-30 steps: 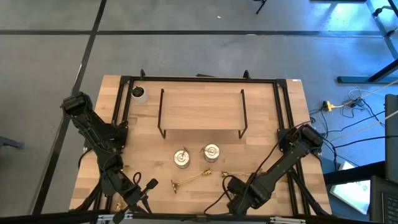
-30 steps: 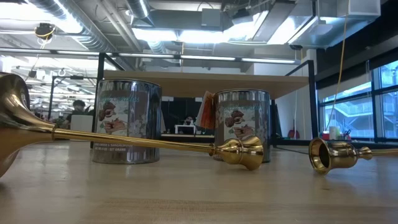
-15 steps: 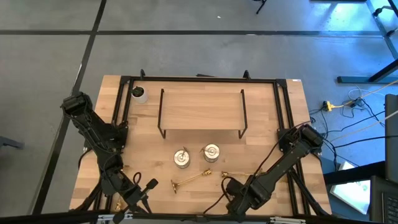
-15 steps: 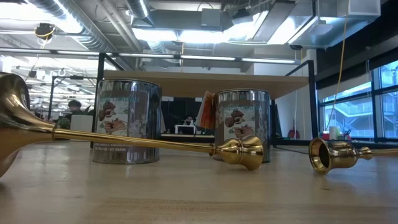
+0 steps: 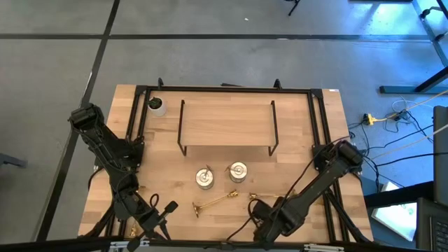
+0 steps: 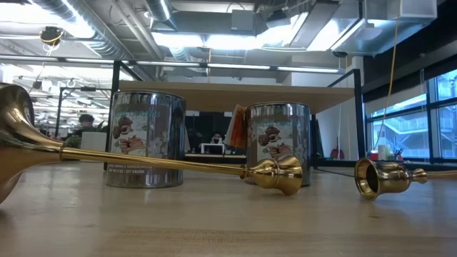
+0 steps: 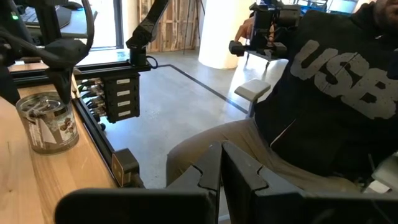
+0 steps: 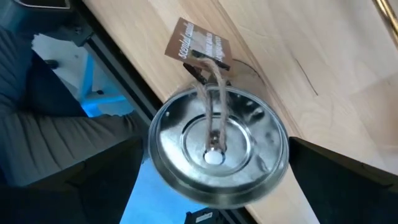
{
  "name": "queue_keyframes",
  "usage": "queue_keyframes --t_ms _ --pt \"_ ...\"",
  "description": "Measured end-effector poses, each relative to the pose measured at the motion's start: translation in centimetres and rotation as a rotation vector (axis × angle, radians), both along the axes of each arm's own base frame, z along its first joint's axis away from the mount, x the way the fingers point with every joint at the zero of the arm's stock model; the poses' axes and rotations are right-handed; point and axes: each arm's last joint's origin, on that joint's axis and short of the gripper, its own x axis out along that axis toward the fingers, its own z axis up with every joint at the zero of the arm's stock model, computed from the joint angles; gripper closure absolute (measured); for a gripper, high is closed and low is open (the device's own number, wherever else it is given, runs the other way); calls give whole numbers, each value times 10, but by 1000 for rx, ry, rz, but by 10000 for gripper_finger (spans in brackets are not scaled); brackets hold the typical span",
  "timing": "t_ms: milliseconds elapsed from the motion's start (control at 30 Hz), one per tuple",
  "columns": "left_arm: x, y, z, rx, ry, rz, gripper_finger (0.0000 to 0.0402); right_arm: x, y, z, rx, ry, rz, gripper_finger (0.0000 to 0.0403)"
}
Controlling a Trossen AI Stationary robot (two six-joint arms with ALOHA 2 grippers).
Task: Pick & Place candle stick holders
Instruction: Put the bottom right silver scented candle on the shelf
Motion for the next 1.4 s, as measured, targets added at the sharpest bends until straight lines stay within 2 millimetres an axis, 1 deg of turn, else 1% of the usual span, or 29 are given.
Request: queue_keyframes --t_ms 200,433,633,800,1067,1267,1400 --pt "0 0 0 0 0 0 396 3 3 -13 -12 28 2 4" --pt "0 0 0 0 0 0 396 3 3 -21 -55 47 0 4" --pt "0 0 0 -3 3 0 396 3 6 -38 -103 77 11 4" --pt "0 0 0 -4 5 0 396 6 4 -47 -140 91 27 4" --pt "0 0 0 -5 6 0 396 5 0 -49 -173 130 -28 8" --pt "0 0 0 -5 6 0 396 4 0 -49 -178 135 -81 42" --pt "0 0 0 -6 6 -1 396 5 0 -49 -176 137 -105 45"
